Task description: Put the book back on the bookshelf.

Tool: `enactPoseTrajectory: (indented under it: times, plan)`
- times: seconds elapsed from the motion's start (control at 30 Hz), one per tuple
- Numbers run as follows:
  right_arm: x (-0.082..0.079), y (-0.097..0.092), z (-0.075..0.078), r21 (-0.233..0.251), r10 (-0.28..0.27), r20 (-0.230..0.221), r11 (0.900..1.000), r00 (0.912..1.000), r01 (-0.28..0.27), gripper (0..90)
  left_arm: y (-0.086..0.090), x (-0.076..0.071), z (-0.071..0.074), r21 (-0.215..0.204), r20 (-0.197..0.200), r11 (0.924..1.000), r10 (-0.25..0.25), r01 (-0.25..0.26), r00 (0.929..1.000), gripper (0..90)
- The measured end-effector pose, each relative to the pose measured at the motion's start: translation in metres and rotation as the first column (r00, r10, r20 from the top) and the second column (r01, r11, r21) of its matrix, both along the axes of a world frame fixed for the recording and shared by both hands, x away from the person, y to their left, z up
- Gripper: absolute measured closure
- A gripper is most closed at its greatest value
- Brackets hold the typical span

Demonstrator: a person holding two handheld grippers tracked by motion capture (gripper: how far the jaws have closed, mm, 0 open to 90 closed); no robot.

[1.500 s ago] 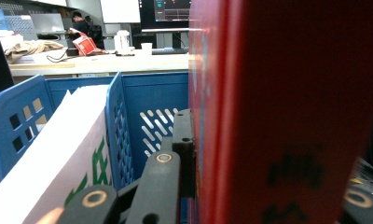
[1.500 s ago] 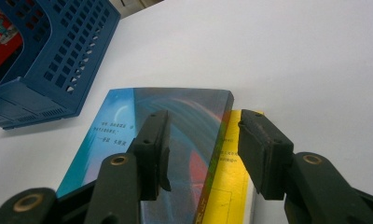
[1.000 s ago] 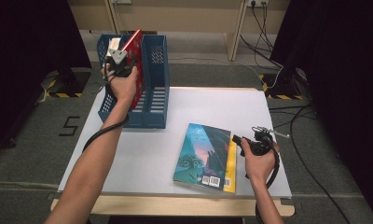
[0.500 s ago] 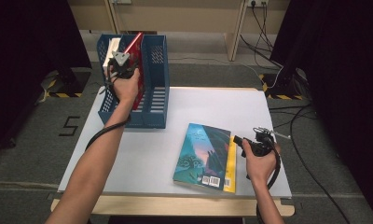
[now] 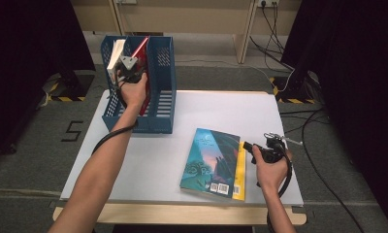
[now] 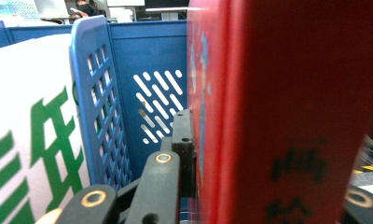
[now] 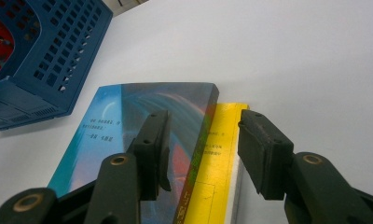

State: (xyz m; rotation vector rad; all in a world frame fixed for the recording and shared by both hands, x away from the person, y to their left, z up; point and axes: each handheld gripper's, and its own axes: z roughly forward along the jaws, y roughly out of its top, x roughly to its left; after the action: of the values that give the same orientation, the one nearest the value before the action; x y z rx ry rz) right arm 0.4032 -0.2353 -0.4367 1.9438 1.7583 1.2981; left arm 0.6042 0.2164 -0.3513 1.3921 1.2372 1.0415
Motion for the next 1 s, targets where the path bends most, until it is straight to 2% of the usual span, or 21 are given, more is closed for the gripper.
enactPoseTrajectory:
  times: [0.37,0.4,0.53,0.7,0.87,0.97,1.0]
  plan:
    - [0.000,0.002,-0.003,0.005,0.014,-0.005,0.9999,0.9999,-0.014,53.5,-0.003,0.003,-0.015,-0.002,-0.030,1.0000,0.009,-0.009,0.9995,78.5]
    - [0.000,0.003,-0.003,0.006,0.014,-0.008,0.9999,0.9999,-0.013,53.6,-0.003,0.002,-0.016,-0.005,-0.023,0.9999,0.010,-0.010,0.9997,78.4]
    - [-0.001,0.003,-0.002,0.001,0.017,-0.004,0.9999,0.9999,-0.017,53.5,-0.004,0.001,-0.015,0.006,-0.035,1.0000,0.005,-0.005,0.9994,77.8]
    - [-0.003,0.004,0.000,0.009,0.012,-0.007,0.9999,0.9999,-0.012,53.4,-0.003,-0.005,-0.015,0.013,-0.060,0.9999,-0.003,0.004,0.9982,76.9]
    - [-0.005,0.004,0.002,-0.005,0.023,-0.005,0.9997,0.9997,-0.023,53.2,-0.001,-0.017,-0.018,0.026,-0.110,0.9994,-0.019,0.022,0.9937,76.8]
    - [-0.004,0.006,0.003,-0.015,0.028,0.002,0.9995,0.9996,-0.028,53.2,0.002,-0.022,-0.019,0.022,-0.119,0.9991,-0.032,0.035,0.9924,76.6]
    - [-0.005,0.007,0.004,-0.003,0.024,-0.010,0.9997,0.9997,-0.024,53.2,0.002,-0.023,-0.018,0.028,-0.127,0.9989,-0.035,0.038,0.9913,76.6]
